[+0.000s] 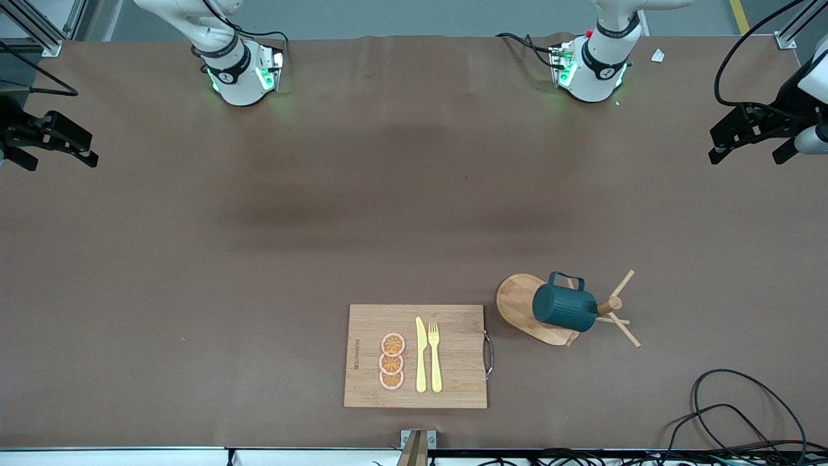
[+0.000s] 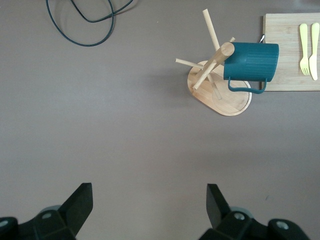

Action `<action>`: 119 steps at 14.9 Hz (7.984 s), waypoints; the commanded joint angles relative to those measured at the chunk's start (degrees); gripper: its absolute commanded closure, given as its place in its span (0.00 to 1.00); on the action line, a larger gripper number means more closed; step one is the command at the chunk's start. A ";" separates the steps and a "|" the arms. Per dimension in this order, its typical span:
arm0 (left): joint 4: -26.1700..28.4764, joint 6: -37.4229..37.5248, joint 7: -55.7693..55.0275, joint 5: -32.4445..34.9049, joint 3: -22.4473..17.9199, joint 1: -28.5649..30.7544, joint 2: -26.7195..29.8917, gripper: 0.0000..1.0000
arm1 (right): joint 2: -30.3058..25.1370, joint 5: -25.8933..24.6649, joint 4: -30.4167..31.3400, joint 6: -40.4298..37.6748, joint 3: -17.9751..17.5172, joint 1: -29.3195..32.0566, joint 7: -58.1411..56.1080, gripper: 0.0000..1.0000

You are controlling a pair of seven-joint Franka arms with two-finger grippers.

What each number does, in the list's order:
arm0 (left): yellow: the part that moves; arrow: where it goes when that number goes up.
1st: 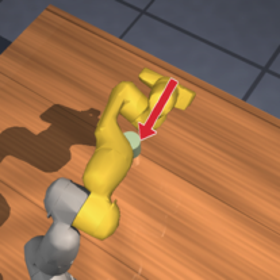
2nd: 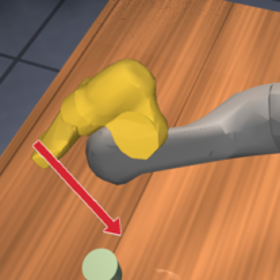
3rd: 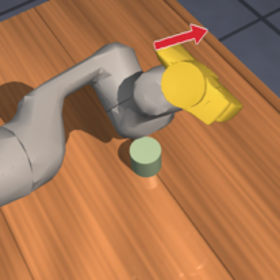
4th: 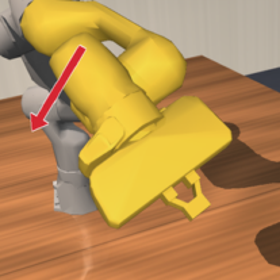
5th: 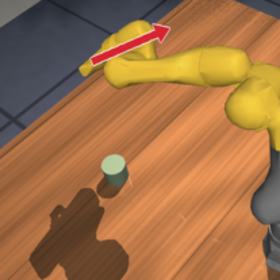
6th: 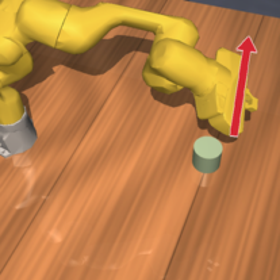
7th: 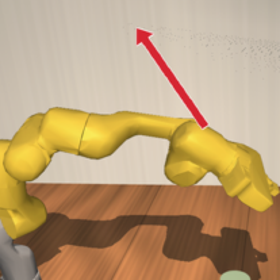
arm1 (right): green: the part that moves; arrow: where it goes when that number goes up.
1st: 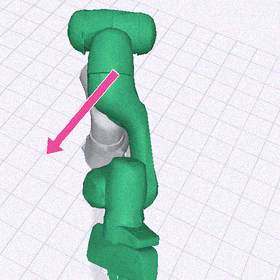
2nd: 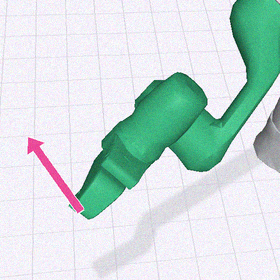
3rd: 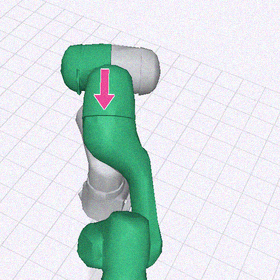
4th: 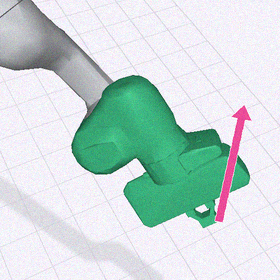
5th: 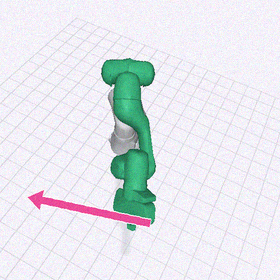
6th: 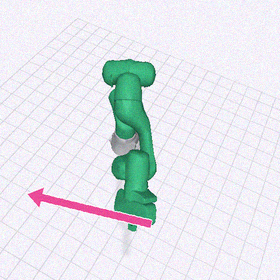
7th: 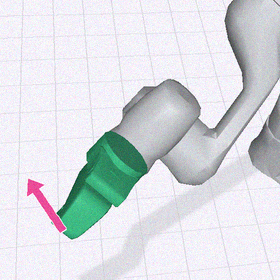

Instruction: Transfer cup from left to right arm and place

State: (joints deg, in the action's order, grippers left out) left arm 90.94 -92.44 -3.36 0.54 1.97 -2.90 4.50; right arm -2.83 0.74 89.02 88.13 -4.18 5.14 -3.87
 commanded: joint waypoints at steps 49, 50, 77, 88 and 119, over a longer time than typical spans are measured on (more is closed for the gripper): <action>-6.74 -34.47 -78.73 -24.26 5.15 -5.28 -36.57 0.00 | -0.78 -0.48 0.28 -1.03 0.14 -0.14 -0.09 0.00; -6.74 -34.91 -78.72 -25.31 5.15 -5.37 -36.93 0.00 | -0.78 -0.48 0.19 -1.03 0.14 -0.14 -0.09 0.00; -8.85 -35.71 -88.65 1.43 10.25 -21.69 -32.45 0.35 | -0.78 -0.57 0.19 -1.03 0.14 -0.14 -0.09 0.00; -8.76 -36.15 -105.60 50.21 9.81 -42.18 -38.15 0.35 | -0.78 -0.48 0.28 -1.12 0.23 -0.05 -0.26 0.00; -9.37 -10.66 -137.09 80.43 12.44 -63.20 -60.50 0.00 | -0.60 -0.48 0.45 -1.12 0.40 0.30 -0.88 0.00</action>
State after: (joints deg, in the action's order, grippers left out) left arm 81.36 -103.60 -140.88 85.25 13.86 -66.32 -59.29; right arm -2.82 0.67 89.04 87.24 -3.71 5.18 -4.04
